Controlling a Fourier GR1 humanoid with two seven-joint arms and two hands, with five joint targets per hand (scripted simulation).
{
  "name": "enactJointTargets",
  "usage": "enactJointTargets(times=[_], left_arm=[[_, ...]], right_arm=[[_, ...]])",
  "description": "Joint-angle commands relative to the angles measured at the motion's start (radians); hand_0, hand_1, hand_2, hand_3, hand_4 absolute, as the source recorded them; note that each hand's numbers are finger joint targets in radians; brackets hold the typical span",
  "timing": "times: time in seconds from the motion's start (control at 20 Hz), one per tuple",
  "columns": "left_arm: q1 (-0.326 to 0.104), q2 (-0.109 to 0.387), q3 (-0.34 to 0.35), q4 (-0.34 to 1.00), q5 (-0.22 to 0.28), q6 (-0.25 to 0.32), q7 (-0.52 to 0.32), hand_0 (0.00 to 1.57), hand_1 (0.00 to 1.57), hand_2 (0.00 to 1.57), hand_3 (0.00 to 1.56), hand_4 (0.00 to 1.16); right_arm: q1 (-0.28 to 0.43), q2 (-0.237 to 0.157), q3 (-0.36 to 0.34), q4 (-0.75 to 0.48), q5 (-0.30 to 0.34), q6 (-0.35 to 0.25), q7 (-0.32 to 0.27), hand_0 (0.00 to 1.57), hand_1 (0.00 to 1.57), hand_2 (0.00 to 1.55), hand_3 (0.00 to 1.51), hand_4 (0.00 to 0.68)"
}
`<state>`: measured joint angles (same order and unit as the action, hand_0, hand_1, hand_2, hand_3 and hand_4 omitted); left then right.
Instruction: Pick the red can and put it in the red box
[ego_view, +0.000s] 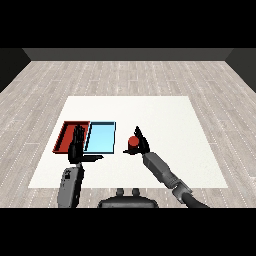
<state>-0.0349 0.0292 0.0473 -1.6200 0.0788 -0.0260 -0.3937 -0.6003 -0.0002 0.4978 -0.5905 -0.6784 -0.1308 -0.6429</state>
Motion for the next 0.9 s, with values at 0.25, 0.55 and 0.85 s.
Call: enactJointTargets(times=[0.25,0.55,0.85], left_arm=[[0.048,0.0,0.003,0.018,0.0,-0.026,-0.083,0.0,0.0,0.0,0.0,0.0],[-0.06,-0.026,-0.021,0.041,-0.039,0.044,0.01,0.0,0.0,0.0,0.0,0.0],[0.047,0.006,0.014,0.02,0.018,-0.029,-0.047,0.0,0.0,0.0,0.0,0.0]], right_arm=[[-0.04,0.0,0.137,-0.004,-0.174,-0.171,0.013,0.0,0.0,0.0,0.0,0.0],[-0.066,0.0,0.171,0.09,-0.186,-0.281,-0.039,1.45,1.45,1.46,1.42,0.612],[-0.056,0.0,0.189,0.017,-0.142,-0.351,0.01,1.45,1.45,1.44,1.4,0.594]])
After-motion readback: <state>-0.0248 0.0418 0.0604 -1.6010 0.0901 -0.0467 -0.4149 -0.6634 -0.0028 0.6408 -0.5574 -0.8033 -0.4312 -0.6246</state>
